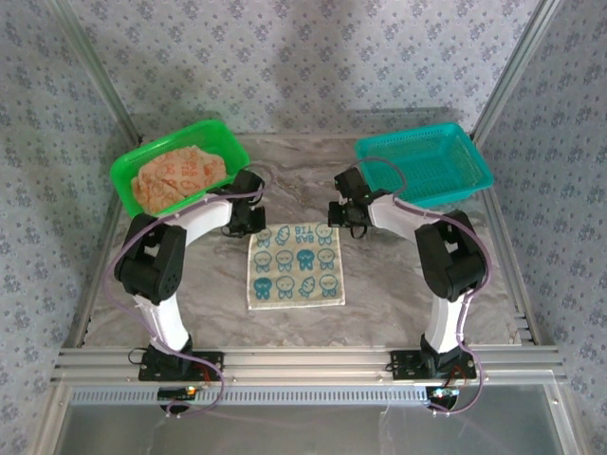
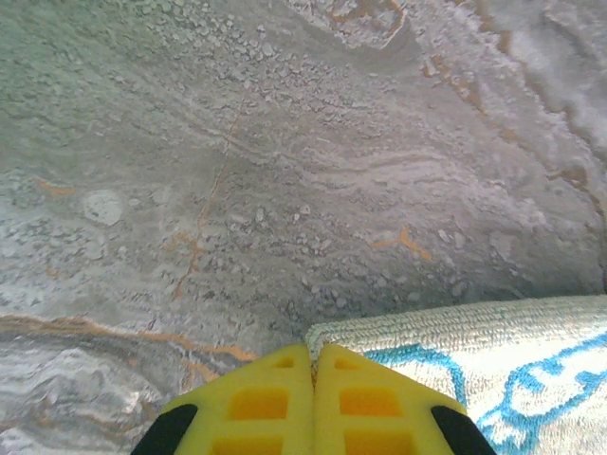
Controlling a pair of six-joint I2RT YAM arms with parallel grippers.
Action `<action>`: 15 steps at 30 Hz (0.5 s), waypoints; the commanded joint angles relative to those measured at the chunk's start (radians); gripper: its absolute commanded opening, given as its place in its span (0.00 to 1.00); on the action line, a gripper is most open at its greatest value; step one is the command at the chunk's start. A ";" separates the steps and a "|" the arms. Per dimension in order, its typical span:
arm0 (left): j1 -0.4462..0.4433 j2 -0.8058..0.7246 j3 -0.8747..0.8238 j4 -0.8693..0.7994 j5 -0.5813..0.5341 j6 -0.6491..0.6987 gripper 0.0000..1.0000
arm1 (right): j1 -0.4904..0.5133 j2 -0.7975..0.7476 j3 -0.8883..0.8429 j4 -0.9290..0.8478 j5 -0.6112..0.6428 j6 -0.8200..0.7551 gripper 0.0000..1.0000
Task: Fold and stack the towels
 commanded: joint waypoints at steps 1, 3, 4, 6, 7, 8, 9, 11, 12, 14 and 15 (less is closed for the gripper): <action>0.001 -0.069 -0.051 0.018 -0.002 0.022 0.00 | 0.011 -0.072 -0.068 0.031 -0.011 -0.042 0.00; 0.001 -0.101 -0.084 0.041 0.002 0.023 0.00 | 0.018 -0.103 -0.097 0.045 -0.013 -0.048 0.00; 0.001 -0.118 -0.102 0.054 0.004 0.023 0.00 | 0.023 -0.120 -0.110 0.049 -0.007 -0.051 0.00; -0.001 -0.149 -0.135 0.077 0.008 0.023 0.00 | 0.033 -0.148 -0.138 0.058 -0.005 -0.057 0.00; -0.004 -0.167 -0.152 0.088 0.008 0.022 0.00 | 0.041 -0.165 -0.154 0.065 0.000 -0.060 0.00; -0.007 -0.186 -0.172 0.102 0.009 0.020 0.00 | 0.050 -0.183 -0.171 0.072 0.006 -0.062 0.00; -0.011 -0.205 -0.190 0.114 0.008 0.019 0.00 | 0.057 -0.198 -0.188 0.079 0.012 -0.062 0.00; -0.024 -0.249 -0.230 0.143 0.003 0.016 0.00 | 0.071 -0.233 -0.226 0.092 0.024 -0.061 0.00; -0.034 -0.271 -0.250 0.153 -0.005 0.013 0.00 | 0.076 -0.249 -0.241 0.096 0.030 -0.061 0.00; -0.058 -0.319 -0.291 0.174 -0.032 0.011 0.00 | 0.090 -0.283 -0.280 0.112 0.035 -0.056 0.00; -0.070 -0.340 -0.313 0.186 -0.044 0.009 0.00 | 0.098 -0.298 -0.297 0.119 0.040 -0.054 0.00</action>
